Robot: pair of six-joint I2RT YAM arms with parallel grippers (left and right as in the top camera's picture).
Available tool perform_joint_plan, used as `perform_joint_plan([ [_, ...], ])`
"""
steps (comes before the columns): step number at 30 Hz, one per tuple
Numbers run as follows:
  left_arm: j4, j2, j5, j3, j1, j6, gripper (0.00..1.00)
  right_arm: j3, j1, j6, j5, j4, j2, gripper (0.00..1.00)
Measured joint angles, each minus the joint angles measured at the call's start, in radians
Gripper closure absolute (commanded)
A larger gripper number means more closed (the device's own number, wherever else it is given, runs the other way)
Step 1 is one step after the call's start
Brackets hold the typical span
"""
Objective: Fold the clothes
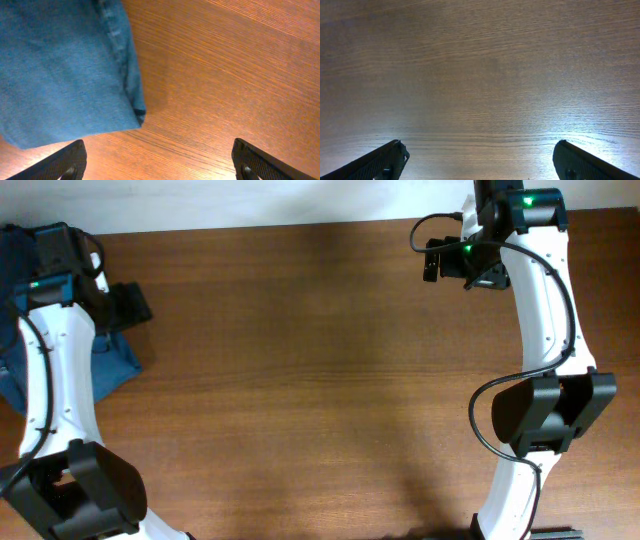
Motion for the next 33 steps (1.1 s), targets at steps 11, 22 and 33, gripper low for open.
perform_joint_plan([
  [11, 0.0, -0.063, 0.001, 0.0, -0.182, -0.003, 0.01, 0.0, 0.0, 0.0, 0.0, 0.0, 0.0, 0.01],
  [22, -0.001, -0.064, -0.03, 0.0, -0.18, -0.014, 0.01, 0.0, 0.0, 0.001, 0.0, 0.0, 0.0, 0.01],
  [33, -0.003, -0.064, -0.105, 0.0, -0.179, -0.015, 0.01, 0.0, 0.0, 0.0, 0.0, 0.0, 0.0, 0.01],
])
